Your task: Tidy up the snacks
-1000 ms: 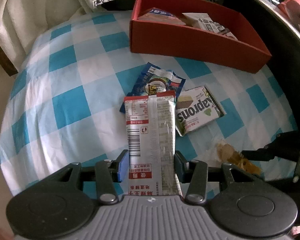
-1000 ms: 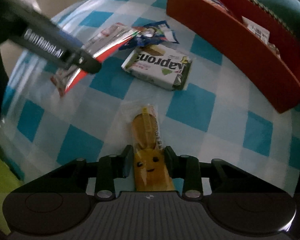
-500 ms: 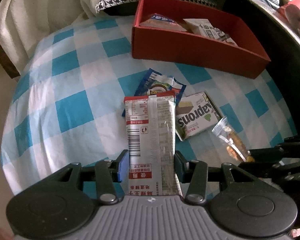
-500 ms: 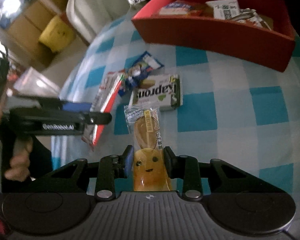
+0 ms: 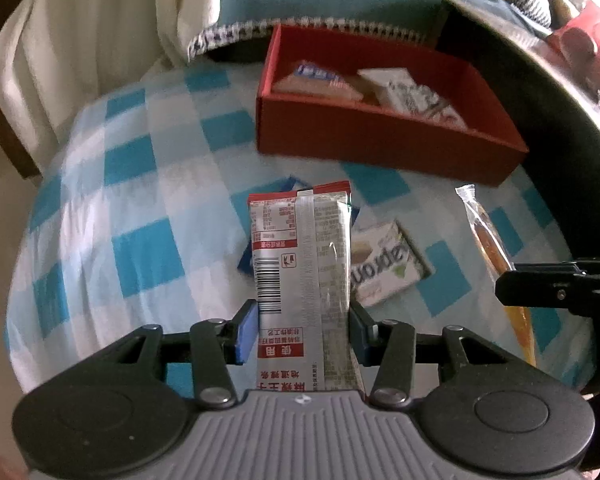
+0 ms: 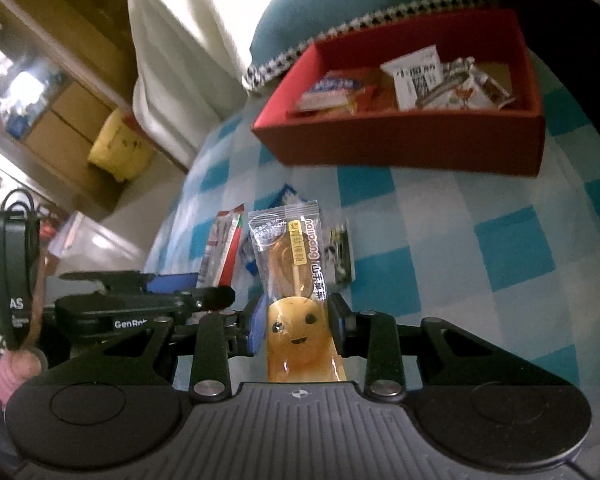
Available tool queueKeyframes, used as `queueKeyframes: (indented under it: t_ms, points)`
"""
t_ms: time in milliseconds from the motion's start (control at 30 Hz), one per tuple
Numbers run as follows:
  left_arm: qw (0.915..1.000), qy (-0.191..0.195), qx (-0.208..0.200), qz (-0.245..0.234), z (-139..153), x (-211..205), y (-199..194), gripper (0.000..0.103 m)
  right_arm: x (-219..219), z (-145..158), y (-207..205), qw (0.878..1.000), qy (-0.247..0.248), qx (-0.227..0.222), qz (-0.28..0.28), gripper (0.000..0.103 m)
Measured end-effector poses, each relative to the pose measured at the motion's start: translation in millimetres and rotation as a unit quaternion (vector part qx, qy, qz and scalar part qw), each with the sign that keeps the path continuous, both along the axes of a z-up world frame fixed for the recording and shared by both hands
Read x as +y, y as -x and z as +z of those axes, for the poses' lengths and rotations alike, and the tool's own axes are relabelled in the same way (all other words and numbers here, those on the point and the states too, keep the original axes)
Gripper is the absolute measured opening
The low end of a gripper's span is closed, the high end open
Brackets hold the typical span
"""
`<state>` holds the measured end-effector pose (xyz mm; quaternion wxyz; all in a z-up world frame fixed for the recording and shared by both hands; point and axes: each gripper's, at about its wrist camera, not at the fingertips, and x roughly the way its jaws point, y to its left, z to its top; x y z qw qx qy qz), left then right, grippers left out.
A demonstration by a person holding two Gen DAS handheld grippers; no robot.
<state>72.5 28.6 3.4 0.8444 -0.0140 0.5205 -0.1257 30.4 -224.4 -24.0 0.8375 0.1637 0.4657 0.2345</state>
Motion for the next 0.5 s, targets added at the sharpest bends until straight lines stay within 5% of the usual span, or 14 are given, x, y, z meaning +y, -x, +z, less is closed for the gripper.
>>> queueKeyframes:
  t_ms: [500]
  points:
    - [0.9984,-0.003,-0.056,-0.003,26.4,-13.4,-21.5,0.041,-15.7,22.5,-19.7,0.997,-0.033,-0.048,-0.041,0.042]
